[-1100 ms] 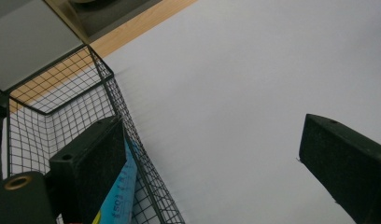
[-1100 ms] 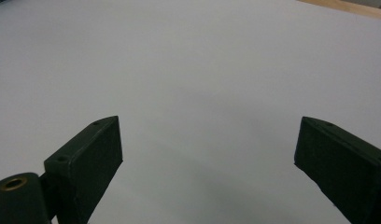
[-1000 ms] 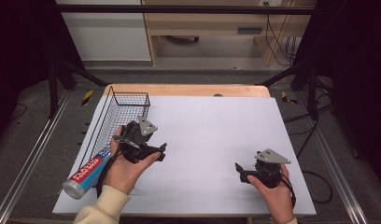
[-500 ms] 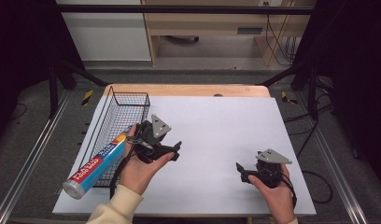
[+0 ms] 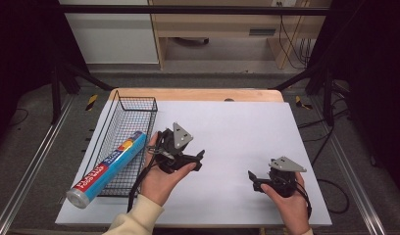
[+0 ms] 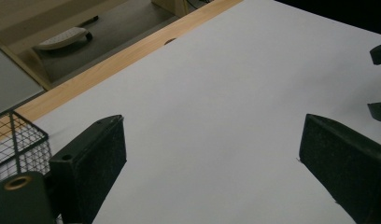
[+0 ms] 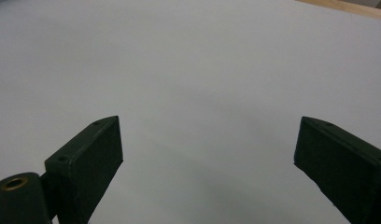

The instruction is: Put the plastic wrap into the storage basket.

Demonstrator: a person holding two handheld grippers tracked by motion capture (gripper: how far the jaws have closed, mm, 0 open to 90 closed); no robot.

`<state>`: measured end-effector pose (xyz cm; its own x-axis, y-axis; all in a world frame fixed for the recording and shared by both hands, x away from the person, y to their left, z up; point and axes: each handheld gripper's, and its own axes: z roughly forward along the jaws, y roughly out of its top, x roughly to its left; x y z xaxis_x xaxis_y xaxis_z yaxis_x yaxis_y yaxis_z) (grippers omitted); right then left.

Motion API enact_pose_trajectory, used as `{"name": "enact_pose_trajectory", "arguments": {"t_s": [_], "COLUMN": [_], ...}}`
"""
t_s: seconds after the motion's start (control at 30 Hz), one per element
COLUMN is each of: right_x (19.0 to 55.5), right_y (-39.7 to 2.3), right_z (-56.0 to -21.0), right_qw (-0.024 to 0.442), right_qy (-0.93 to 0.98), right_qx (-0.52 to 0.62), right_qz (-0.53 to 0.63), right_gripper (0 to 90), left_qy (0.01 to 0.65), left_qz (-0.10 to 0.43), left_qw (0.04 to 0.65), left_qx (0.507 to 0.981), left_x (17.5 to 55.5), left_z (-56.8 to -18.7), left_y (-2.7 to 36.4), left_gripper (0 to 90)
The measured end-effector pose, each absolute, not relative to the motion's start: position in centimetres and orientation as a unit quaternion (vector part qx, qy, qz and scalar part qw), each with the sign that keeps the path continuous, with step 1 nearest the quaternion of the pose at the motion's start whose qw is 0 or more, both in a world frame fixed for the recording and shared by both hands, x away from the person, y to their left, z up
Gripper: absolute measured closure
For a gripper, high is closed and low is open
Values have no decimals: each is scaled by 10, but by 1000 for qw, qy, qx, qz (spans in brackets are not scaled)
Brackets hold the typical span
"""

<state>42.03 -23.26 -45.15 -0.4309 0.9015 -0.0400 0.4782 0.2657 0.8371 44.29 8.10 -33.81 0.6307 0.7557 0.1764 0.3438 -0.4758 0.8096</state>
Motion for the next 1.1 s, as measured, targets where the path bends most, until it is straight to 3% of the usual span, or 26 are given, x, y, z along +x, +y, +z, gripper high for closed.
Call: {"name": "enact_pose_trajectory", "arguments": {"t_s": [0.47, 1.1], "right_x": [421, 421], "right_y": [-233, -231], "right_z": [-452, -454], "right_qw": [270, 265], "right_qy": [750, 755], "right_qx": [460, 461], "right_qz": [391, 383], "right_gripper": [83, 75], "left_qy": [320, 318], "left_qz": [245, 180], "left_qw": [407, 393], "left_qx": [820, 844], "left_x": [444, 445], "left_z": [-363, -428], "left_y": [66, 68], "left_gripper": [69, 43]}}
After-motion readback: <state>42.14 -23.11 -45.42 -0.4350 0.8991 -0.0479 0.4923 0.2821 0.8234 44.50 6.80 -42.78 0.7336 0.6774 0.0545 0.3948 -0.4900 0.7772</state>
